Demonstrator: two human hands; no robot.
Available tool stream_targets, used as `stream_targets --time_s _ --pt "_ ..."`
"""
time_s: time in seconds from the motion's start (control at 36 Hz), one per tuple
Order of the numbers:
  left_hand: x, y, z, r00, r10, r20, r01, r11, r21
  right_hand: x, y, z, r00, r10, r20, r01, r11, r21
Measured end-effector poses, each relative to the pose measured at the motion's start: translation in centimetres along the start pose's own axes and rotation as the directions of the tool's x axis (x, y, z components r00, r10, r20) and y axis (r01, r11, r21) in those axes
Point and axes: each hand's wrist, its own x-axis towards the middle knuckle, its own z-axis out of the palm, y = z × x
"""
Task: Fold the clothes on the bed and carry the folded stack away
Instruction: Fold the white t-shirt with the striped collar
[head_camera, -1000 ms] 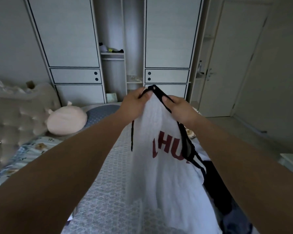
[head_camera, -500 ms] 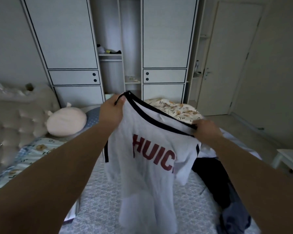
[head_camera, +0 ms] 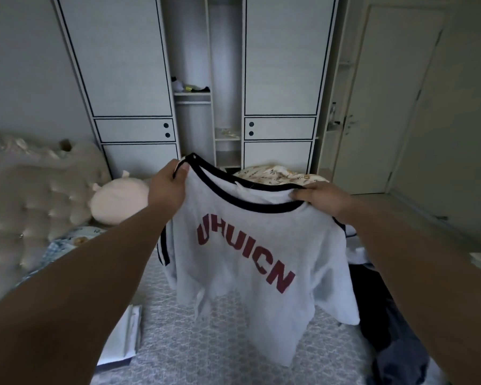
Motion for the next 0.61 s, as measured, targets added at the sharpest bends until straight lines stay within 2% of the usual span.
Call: stream_targets --time_s 0.06,0.11,0.17,0.22,0.28,0.33,0.36,0.39,0.42,0.44,0.47,0.5,0.53,0.56,0.61 --pt "0.2 -0.9 -0.4 1.000 0.005 0.010 -0.005 0.999 0.033 -0.2 -0.1 -0.1 0.972 0.069 0.223 -0.100 0.986 0.131" --pt "0.3 -1.5 -0.5 1.000 0.005 0.013 -0.006 0.999 0.050 0.1 -0.1 -0.3 0.928 0.085 0.363 -0.171 0.963 0.209" --pt "0.4 -2.0 -0.5 1.000 0.001 0.004 -0.001 0.998 0.058 0.5 -0.2 -0.3 0.927 0.080 0.367 -0.204 0.927 0.314" --pt "0.4 -2.2 -0.4 1.000 0.000 -0.010 0.001 0.998 0.055 0.9 -0.4 -0.6 0.948 0.076 0.310 -0.194 0.907 0.373" --pt "0.5 -2.1 -0.2 1.000 -0.004 -0.025 0.004 1.000 0.019 0.9 -0.6 -1.0 0.939 0.049 0.341 -0.151 0.948 0.281" --pt "0.5 -1.7 -0.2 1.000 -0.010 -0.013 0.010 1.000 -0.017 0.4 -1.0 -1.3 0.922 0.025 0.386 -0.062 0.995 0.084" --pt "0.6 -1.3 -0.2 1.000 -0.004 0.006 0.004 1.000 -0.015 0.3 -1.4 -1.3 0.937 -0.001 0.350 0.012 1.000 -0.029" --pt "0.6 -1.0 -0.2 0.999 -0.007 0.036 0.008 1.000 -0.018 0.3 -1.7 -1.3 0.970 -0.068 0.235 0.100 0.987 -0.129" --pt "0.6 -0.6 -0.3 0.997 -0.023 0.069 0.026 0.998 -0.051 0.6 -1.7 -1.1 0.984 -0.174 0.048 0.180 0.964 -0.194" --pt "0.7 -0.2 -0.3 0.993 -0.045 0.110 0.059 0.990 -0.127 1.0 -1.8 -1.1 0.942 -0.282 -0.180 0.242 0.946 -0.215" --pt "0.7 0.3 -0.3 0.984 -0.070 0.162 0.107 0.967 -0.230 1.2 -2.0 -1.0 0.852 -0.349 -0.390 0.286 0.934 -0.212" --pt "0.7 0.9 -0.3 0.967 -0.100 0.235 0.176 0.927 -0.332 1.4 -2.0 -1.0 0.755 -0.380 -0.534 0.305 0.925 -0.228" --pt "0.8 1.4 -0.3 0.936 -0.132 0.328 0.263 0.878 -0.399 1.6 -2.0 -1.0 0.689 -0.398 -0.606 0.301 0.918 -0.260" --pt "0.8 1.9 -0.4 0.889 -0.167 0.426 0.360 0.830 -0.425 1.9 -1.9 -1.1 0.668 -0.405 -0.625 0.282 0.914 -0.291" --pt "1.0 2.4 -0.4 0.795 -0.225 0.564 0.501 0.768 -0.399 2.4 -1.5 -1.3 0.688 -0.400 -0.605 0.235 0.912 -0.336"
